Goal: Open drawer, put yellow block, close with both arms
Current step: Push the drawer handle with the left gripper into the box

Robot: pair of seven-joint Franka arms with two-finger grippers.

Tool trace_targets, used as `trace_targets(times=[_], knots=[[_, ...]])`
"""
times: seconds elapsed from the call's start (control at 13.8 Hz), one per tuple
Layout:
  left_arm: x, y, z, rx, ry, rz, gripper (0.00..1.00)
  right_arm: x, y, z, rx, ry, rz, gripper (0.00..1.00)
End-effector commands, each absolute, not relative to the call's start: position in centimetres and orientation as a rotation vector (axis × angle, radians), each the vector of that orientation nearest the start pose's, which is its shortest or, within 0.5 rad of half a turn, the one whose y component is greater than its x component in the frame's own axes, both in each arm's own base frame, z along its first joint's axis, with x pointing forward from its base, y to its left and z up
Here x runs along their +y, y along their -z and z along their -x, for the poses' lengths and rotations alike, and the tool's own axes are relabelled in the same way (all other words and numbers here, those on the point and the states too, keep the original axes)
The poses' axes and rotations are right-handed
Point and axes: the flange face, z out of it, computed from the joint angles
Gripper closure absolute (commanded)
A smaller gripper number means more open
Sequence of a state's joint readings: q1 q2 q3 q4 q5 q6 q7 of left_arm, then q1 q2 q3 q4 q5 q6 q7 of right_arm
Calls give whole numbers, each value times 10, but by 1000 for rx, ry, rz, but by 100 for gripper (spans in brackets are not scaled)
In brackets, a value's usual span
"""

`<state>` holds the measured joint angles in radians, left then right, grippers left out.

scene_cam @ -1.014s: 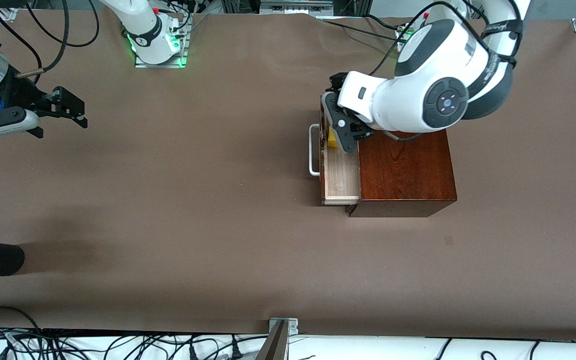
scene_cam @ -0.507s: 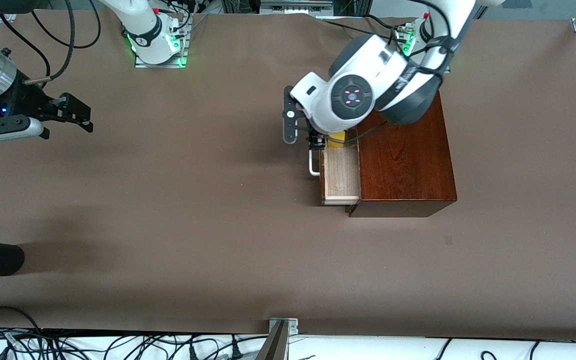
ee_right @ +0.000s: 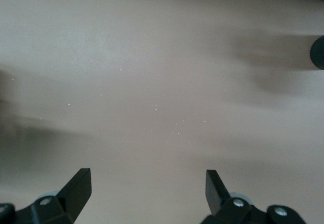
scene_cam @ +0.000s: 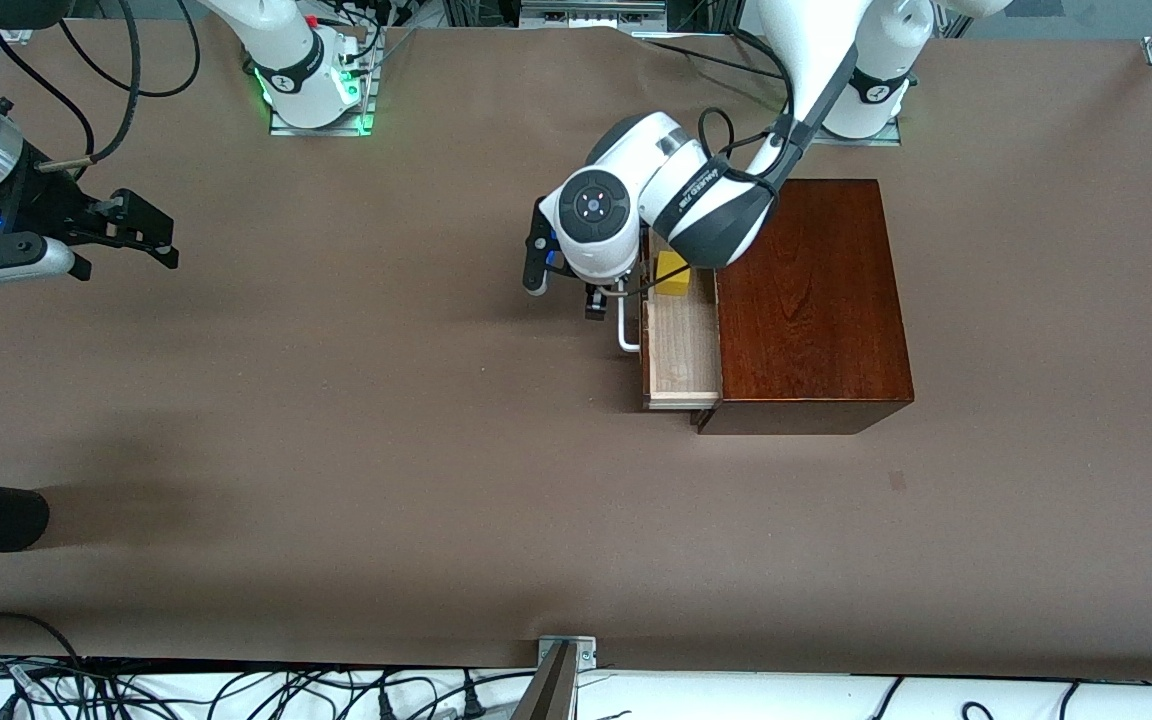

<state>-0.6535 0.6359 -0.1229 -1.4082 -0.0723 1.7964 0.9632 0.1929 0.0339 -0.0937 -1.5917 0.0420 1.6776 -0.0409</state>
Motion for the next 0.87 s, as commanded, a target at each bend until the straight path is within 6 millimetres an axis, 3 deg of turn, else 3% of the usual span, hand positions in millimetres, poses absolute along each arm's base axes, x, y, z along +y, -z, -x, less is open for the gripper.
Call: trace_targets(times=[0.0, 0.43, 0.8], knots=[[-468, -304, -503, 2475, -398, 2084, 0, 64, -611, -575, -190, 101, 3077, 0], [-446, -294, -513, 2429, -451, 2094, 0, 65, -611, -575, -191, 106, 3074, 0], [-415, -296, -518, 2348, -646, 1996, 0, 68, -614, -574, -196, 122, 3072, 0]])
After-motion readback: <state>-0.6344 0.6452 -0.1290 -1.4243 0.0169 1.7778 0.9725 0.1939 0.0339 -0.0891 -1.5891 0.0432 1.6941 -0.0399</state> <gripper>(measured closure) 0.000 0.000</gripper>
